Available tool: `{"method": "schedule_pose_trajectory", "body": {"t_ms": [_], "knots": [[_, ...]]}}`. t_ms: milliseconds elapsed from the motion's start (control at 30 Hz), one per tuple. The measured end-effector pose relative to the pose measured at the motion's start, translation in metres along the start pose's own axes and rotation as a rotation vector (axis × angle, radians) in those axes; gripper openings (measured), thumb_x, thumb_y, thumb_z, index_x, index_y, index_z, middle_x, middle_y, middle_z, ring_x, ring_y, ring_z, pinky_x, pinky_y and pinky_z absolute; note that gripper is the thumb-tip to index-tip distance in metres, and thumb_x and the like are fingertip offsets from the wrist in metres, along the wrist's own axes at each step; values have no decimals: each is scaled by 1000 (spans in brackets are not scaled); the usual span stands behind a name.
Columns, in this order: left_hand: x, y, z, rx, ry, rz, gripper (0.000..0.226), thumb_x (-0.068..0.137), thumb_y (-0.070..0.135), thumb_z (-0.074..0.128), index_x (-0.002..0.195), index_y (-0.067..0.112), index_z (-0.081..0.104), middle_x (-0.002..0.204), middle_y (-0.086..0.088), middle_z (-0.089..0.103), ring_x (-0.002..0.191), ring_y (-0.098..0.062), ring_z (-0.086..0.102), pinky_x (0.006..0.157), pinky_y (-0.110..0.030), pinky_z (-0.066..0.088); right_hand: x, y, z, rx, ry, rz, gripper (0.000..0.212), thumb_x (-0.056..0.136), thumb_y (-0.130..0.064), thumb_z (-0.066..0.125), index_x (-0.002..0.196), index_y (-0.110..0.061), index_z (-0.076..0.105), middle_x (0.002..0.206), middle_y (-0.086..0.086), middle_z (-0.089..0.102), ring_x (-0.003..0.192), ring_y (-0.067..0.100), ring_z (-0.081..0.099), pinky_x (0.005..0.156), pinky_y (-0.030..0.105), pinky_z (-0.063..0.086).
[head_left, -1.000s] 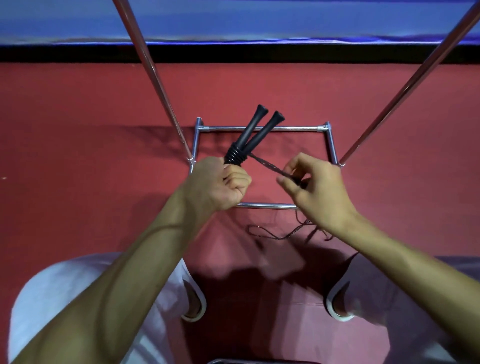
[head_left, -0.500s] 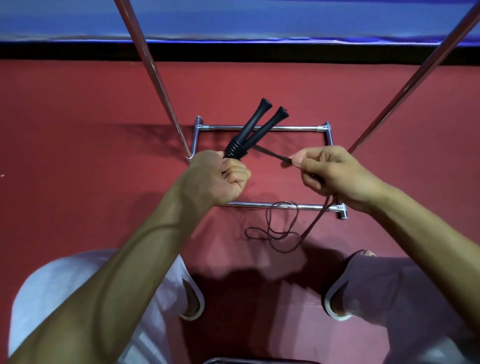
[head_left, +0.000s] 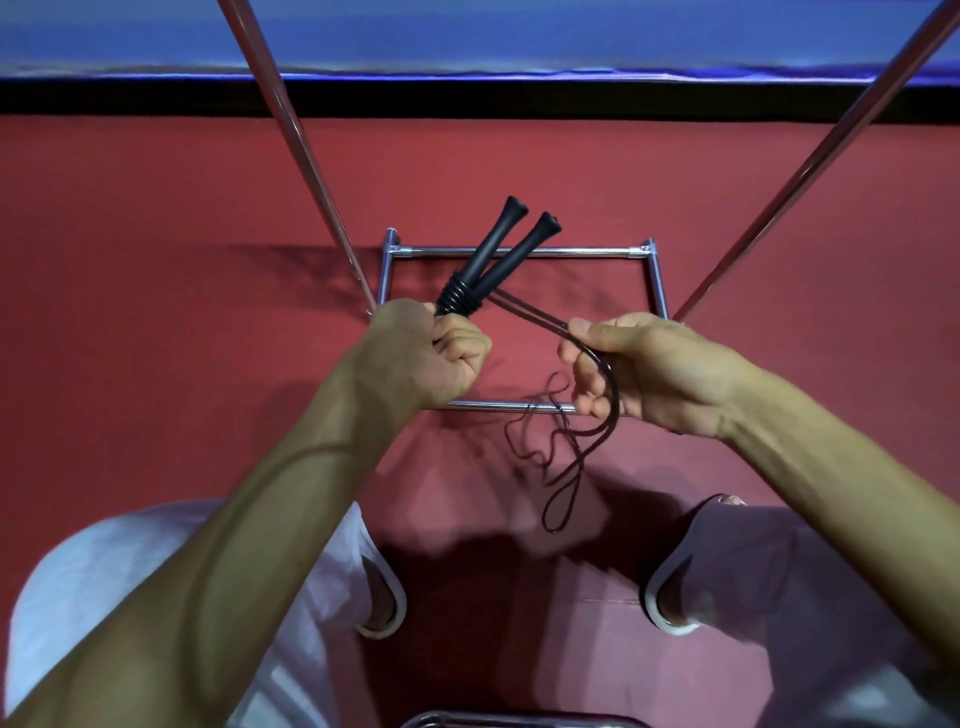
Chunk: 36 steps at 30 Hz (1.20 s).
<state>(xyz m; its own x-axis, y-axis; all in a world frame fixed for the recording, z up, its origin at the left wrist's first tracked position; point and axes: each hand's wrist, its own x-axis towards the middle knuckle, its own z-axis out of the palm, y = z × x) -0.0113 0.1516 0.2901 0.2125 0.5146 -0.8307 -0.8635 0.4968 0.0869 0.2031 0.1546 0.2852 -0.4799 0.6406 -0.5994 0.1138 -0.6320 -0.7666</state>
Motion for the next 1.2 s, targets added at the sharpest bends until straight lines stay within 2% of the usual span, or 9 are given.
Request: {"method": "schedule_pose_trajectory", "body": {"t_ms": [133,300,367,467,567,700,867,1033,1200], "knots": [[6,-4,-3,-8,26,85,41,106,16,22,67,18,33,44,5,21,30,-8,19,29,-18,12,7,6,6,-45,0,-11,38,108,-28,47,74,-14,56,59,1,49,64,16,61,65,28,56],[28,-24,-8,164,128,313,37,105,17,28,68,17,32,44,6,23,30,-8,18,29,-19,16,11,16,11,-544,220,-263,49,108,-28,49,62,-14,54,47,-9,39,43,8,31,44,21,27],[36,-33,-8,409,241,561,36,102,20,37,67,16,34,45,5,26,36,-14,22,35,-19,21,5,16,14,-769,258,-356,50,104,-32,57,59,-10,55,48,-8,36,44,8,28,45,23,27],[38,-44,-8,996,434,1031,48,96,24,50,51,16,36,45,2,33,47,-23,31,53,-34,28,-7,12,10,-1007,274,-431,45,89,-35,76,57,-10,56,48,-2,38,46,12,31,47,27,32],[33,-50,-12,1340,482,1260,56,100,28,52,48,15,36,46,-1,35,50,-26,37,59,-36,21,-10,9,3,-1277,380,-502,20,85,-34,77,79,-16,72,57,-1,55,56,23,51,54,34,46],[36,-52,-11,1541,544,1308,45,95,37,53,57,14,49,51,-2,40,62,-36,46,60,-33,28,-10,10,-1,-1395,432,-648,18,86,-34,75,99,-22,71,71,2,71,76,38,66,63,42,53],[41,-38,-3,1595,520,1323,39,90,36,56,64,8,49,60,-10,47,68,-40,51,60,-35,34,-10,1,-24,-1383,395,-694,18,91,-38,73,86,-21,77,57,-9,52,54,23,43,56,37,46],[37,-46,-1,1828,468,1200,38,88,35,57,61,10,48,61,-8,47,73,-39,52,62,-34,36,-10,5,-23,-1115,212,-611,23,94,-30,74,78,-15,65,52,-9,47,51,14,39,52,22,33],[32,-43,-3,1877,407,1072,40,88,34,59,59,11,46,59,-5,46,71,-37,51,62,-33,35,-6,13,-21,-839,162,-480,23,98,-21,68,79,-10,61,54,-11,45,51,5,34,50,19,30]]}}
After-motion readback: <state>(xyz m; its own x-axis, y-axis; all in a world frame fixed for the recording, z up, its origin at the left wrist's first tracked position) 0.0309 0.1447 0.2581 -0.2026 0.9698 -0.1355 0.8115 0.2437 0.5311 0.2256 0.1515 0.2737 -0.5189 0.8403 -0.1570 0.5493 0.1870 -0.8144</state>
